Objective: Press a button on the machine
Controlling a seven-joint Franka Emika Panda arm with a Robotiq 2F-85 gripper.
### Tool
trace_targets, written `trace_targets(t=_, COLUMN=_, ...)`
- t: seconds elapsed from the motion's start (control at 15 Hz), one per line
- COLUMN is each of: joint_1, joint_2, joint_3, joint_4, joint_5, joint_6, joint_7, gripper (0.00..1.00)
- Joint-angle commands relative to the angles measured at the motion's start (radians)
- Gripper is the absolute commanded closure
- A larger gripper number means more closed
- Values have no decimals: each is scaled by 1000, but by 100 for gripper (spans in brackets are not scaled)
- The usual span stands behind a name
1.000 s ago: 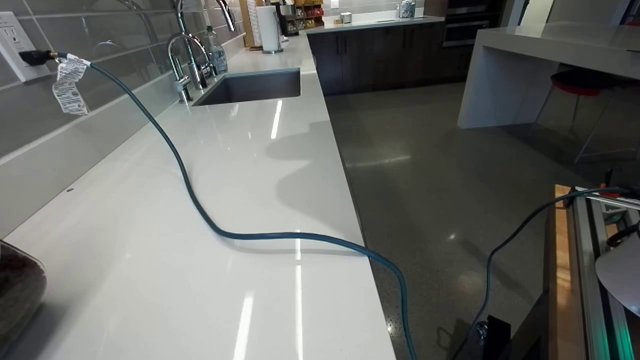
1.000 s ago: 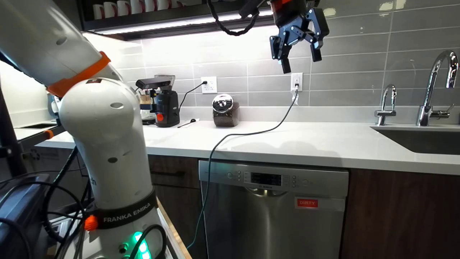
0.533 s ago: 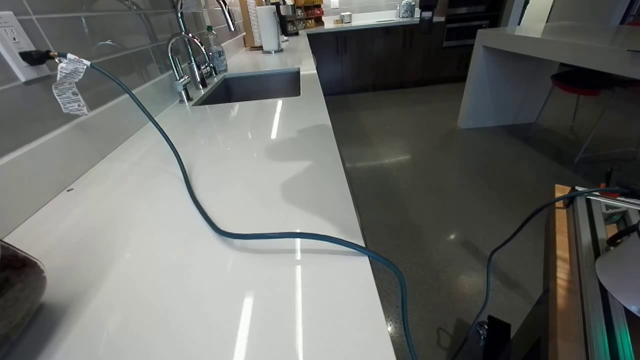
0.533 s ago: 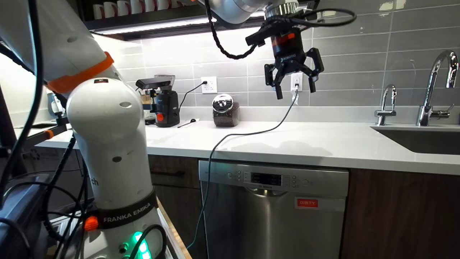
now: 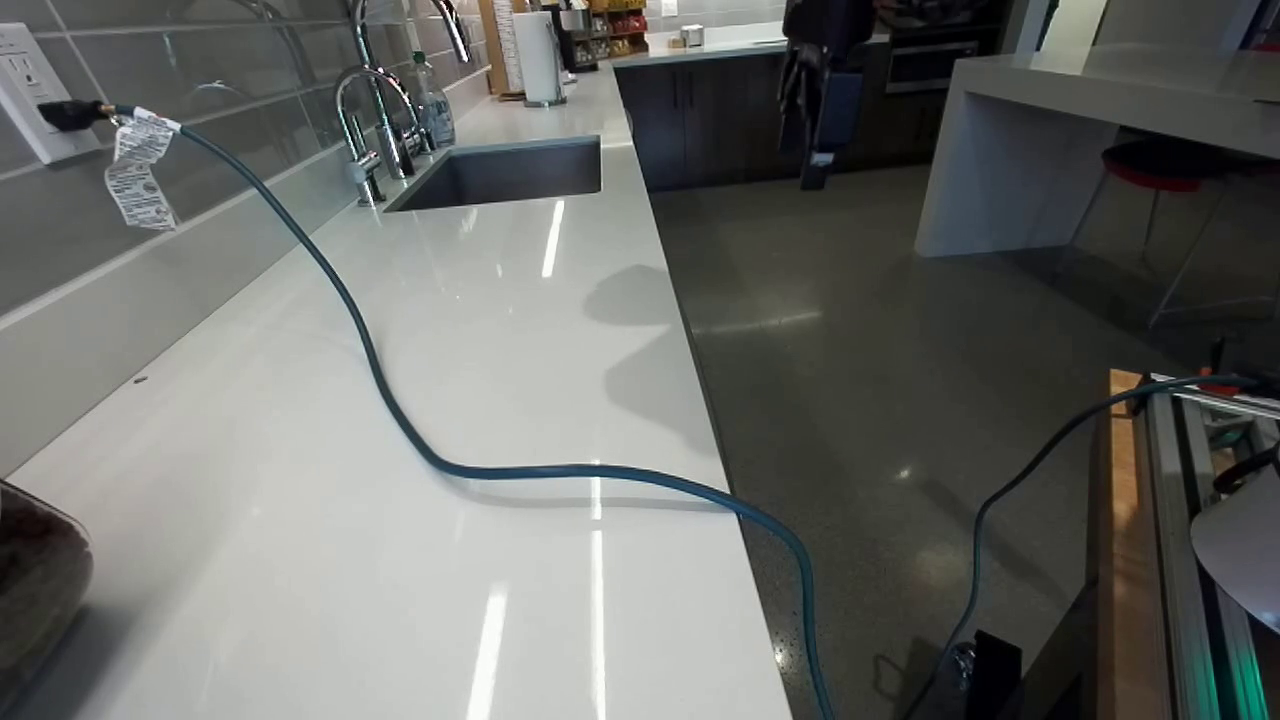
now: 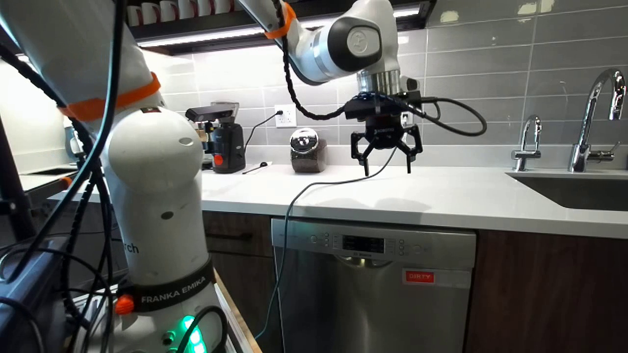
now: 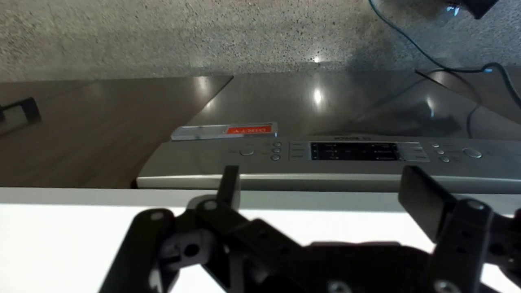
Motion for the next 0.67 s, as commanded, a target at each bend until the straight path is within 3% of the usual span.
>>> trace_targets(t=0.0, joint_1=52, joint_2=70, joint_3=-43, joint_4=-53, joint_5=125, joint_6=140, joint_7=-195, gripper=0)
trace_targets(t=0.33, joint_1=87, joint_2=186, joint_3=-65, joint_4=-69, joint_5=337, joint_6=232, joint_7=-437, gripper=0)
trace_targets(t=0.47, joint_1=70, joint_2=243, joint_3=-45, joint_4=-59, joint_5=379, joint_6=232, joint_7=-474, gripper=0)
trace_targets(t=0.53, joint_1=34, joint_2=177, joint_3=-15, joint_4=-71, joint_5=329, joint_6=203, joint_7=-418, gripper=0)
trace_targets(t=0.6, joint_1=31, joint_2=199, joint_3=-11, joint_4=-70, joint_5=346, joint_6=206, joint_7=-437, gripper=0)
